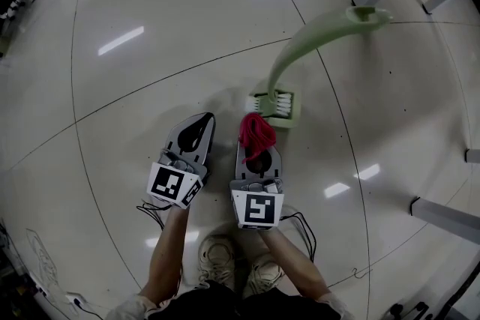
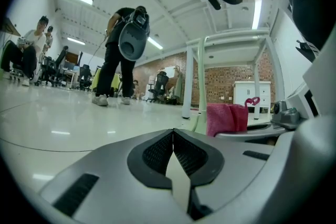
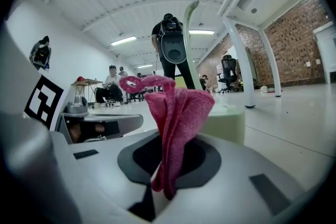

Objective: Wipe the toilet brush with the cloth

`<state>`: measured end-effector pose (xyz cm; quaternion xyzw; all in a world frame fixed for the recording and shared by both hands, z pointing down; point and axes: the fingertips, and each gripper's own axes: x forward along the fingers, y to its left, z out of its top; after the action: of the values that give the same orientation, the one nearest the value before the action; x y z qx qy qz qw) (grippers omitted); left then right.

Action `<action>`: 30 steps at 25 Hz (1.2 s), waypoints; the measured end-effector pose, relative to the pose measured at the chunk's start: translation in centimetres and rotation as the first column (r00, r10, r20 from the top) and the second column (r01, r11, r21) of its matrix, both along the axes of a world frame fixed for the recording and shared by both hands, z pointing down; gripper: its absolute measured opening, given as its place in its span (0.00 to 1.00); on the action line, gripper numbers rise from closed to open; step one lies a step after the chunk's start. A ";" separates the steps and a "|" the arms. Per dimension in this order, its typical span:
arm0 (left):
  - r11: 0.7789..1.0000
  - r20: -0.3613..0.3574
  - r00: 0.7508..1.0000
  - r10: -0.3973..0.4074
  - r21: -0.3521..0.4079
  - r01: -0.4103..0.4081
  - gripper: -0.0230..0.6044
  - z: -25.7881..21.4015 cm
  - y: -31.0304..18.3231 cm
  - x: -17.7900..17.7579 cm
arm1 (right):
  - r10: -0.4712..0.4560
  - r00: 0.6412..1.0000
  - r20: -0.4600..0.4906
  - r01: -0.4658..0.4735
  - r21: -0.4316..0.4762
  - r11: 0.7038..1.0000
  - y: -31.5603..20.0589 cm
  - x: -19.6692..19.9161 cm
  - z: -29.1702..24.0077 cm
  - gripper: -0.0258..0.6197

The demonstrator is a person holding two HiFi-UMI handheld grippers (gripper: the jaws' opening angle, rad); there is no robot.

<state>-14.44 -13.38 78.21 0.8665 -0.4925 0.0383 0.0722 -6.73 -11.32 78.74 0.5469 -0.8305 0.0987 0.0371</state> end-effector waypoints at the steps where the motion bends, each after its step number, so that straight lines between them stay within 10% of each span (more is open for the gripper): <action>1: 1.000 -0.006 1.000 0.004 0.002 -0.004 0.04 -0.1 0.1 0.0 | 0.004 1.000 0.014 -0.004 0.006 1.000 0.1 0.4 -0.6 0.09; 11: 0.966 -0.120 0.959 0.258 -0.002 -0.260 0.14 -0.6 0.2 6.2 | 0.216 0.976 0.003 -0.216 -0.020 0.976 1.4 10.9 -2.1 0.09; 13: 0.936 -0.143 0.928 0.344 -0.033 -0.352 0.49 0.0 -0.2 7.6 | 0.241 0.970 -0.003 -0.241 -0.042 0.970 1.1 11.8 -1.5 0.09; 16: 0.896 -0.090 0.896 0.435 -0.061 -0.440 0.66 1.2 -0.3 8.9 | 0.228 0.974 -0.019 -0.228 -0.039 0.973 0.6 11.7 -1.3 0.09; 26: 0.800 0.003 0.803 0.597 -0.086 -0.594 0.78 1.8 -2.6 9.8 | 0.192 0.981 -0.036 -0.194 -0.075 0.978 -0.7 10.8 -0.1 0.09; 30: 0.717 -0.035 0.721 0.692 -0.088 -0.692 0.78 0.6 -3.4 11.6 | 0.197 0.980 -0.028 -0.198 -0.079 0.977 -1.3 11.3 0.0 0.09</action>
<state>-2.84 -16.80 78.81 0.9832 -0.1310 0.0862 0.0935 4.53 -12.59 78.74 0.6256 -0.7670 0.1303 0.0577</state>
